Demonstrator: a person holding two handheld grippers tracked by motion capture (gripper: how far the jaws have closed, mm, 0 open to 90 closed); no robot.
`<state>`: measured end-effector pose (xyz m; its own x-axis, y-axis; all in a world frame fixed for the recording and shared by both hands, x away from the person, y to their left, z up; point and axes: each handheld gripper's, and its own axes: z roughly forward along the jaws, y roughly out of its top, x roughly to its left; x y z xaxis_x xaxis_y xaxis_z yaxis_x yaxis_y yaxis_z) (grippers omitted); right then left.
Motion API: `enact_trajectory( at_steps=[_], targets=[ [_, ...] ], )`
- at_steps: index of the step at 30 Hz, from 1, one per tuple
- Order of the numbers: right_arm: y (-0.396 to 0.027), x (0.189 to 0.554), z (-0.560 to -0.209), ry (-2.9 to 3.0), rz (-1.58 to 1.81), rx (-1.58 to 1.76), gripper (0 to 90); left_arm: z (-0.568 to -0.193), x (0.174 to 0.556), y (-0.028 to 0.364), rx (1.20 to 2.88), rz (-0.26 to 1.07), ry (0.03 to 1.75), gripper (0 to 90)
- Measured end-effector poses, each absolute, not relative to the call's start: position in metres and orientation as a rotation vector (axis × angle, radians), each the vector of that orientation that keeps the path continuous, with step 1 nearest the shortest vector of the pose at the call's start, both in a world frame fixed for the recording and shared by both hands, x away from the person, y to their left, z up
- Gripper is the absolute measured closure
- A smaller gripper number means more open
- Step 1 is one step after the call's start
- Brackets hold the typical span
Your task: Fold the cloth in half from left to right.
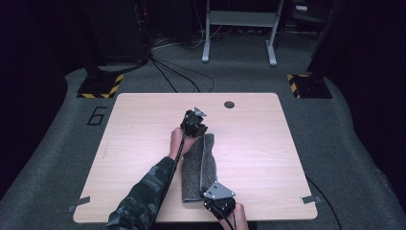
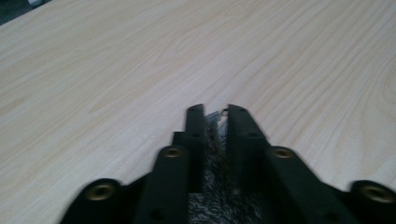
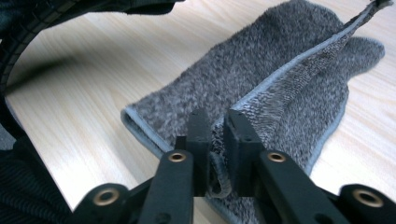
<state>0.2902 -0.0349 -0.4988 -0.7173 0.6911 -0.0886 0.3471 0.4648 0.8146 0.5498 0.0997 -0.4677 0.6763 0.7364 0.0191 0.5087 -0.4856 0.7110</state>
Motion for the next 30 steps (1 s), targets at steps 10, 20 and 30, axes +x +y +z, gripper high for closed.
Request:
enact_trajectory(
  at_steps=[10,20,30],
  targets=[
    [-0.060,0.285,-0.493,2.265,1.080,0.979,49.5,-0.458,0.544,0.118,2.156,0.387,0.983,27.2],
    [-0.074,0.310,-0.490,2.220,1.110,1.048,38.5,-0.472,0.534,0.154,2.175,0.424,1.084,21.4],
    [-0.077,0.324,-0.516,2.319,0.901,1.142,32.4,-0.504,0.547,0.173,2.263,0.485,1.207,19.7]
  ],
)
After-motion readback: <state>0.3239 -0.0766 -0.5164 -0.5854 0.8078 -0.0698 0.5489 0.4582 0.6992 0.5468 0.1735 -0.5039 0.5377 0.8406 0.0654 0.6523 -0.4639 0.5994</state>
